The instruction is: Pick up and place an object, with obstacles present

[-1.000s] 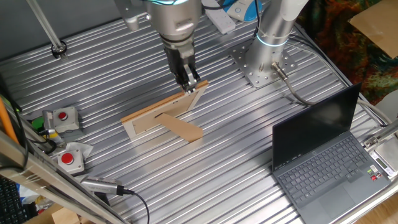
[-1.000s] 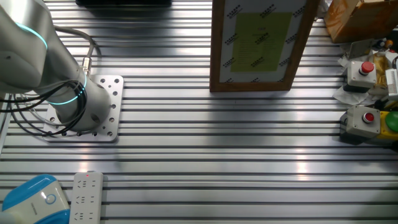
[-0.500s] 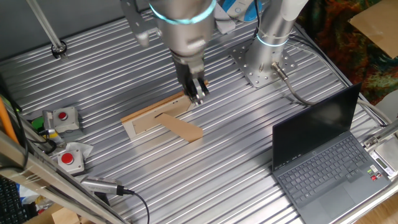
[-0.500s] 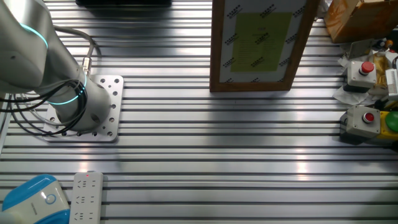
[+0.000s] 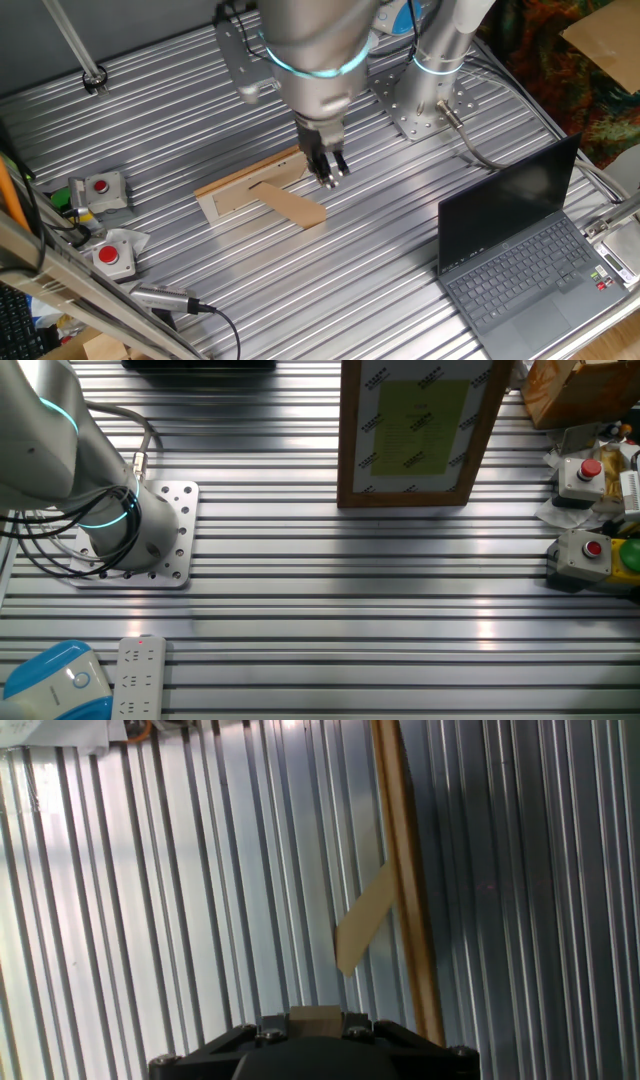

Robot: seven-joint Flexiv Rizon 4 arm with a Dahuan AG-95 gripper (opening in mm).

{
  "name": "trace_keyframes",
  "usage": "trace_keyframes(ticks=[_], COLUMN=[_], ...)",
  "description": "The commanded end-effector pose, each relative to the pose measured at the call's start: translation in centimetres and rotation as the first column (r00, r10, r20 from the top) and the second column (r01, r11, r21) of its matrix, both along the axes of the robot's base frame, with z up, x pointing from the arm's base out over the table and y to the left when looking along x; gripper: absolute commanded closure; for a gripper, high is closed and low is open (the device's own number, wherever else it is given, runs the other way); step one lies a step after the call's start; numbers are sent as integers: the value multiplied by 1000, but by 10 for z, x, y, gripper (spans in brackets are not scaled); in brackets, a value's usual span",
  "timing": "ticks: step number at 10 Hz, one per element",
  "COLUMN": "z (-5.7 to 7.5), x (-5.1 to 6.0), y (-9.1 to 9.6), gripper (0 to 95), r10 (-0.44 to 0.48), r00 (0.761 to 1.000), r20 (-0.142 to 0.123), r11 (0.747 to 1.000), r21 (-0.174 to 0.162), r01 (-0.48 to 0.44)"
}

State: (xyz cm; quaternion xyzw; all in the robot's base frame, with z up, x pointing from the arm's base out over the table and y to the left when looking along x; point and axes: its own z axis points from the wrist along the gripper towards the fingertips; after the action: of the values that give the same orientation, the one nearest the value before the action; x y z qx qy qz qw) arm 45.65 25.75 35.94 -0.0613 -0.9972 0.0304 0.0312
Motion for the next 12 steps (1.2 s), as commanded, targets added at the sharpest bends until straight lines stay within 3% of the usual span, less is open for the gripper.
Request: trace_keyframes(ticks=[1, 5, 8, 12], z=[-6, -26, -51, -74], x=[-2, -3, -6, -11], y=[4, 10, 13, 16], gripper=[950, 950, 950, 950], r10=[-3, -8, -2, 0], r00=[1000, 999, 998, 997], r20=[11, 33, 60, 81], r11=[1000, 1000, 1000, 999], r21=[0, -8, -28, -40], r01=[3, 8, 4, 3])
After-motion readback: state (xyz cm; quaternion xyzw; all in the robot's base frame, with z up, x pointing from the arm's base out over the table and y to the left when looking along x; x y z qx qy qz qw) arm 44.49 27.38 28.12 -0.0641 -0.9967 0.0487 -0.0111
